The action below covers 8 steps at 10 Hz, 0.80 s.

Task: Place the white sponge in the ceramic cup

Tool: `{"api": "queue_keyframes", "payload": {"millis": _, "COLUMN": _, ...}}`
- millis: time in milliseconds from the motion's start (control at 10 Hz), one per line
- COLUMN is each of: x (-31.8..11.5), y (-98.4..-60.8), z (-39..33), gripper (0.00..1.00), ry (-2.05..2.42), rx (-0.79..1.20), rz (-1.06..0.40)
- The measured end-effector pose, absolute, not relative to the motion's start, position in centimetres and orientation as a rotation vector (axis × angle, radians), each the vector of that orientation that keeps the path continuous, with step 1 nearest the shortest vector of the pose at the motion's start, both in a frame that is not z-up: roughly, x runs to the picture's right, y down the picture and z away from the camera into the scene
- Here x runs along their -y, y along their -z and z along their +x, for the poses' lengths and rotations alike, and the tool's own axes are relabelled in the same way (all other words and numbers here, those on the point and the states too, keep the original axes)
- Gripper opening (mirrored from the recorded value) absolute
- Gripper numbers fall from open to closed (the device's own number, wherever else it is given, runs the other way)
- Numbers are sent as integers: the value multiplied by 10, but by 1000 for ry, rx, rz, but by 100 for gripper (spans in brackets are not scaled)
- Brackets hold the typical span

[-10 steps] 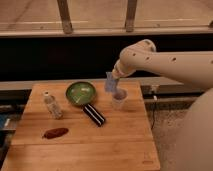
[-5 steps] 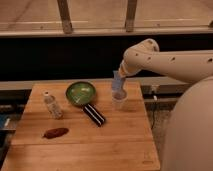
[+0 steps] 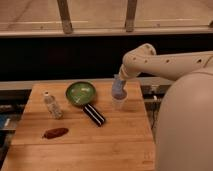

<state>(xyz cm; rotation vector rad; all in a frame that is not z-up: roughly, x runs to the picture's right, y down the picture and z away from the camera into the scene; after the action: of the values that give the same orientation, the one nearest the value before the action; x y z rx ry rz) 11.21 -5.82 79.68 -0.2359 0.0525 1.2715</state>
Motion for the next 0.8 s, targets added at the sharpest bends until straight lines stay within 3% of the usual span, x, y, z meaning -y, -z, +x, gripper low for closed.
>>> {"api": "queue_keyframes", "payload": {"millis": 800, "x": 39, "y": -817, "z": 124, "gripper": 0, "ry": -1329, "rx": -61, "rz": -255}}
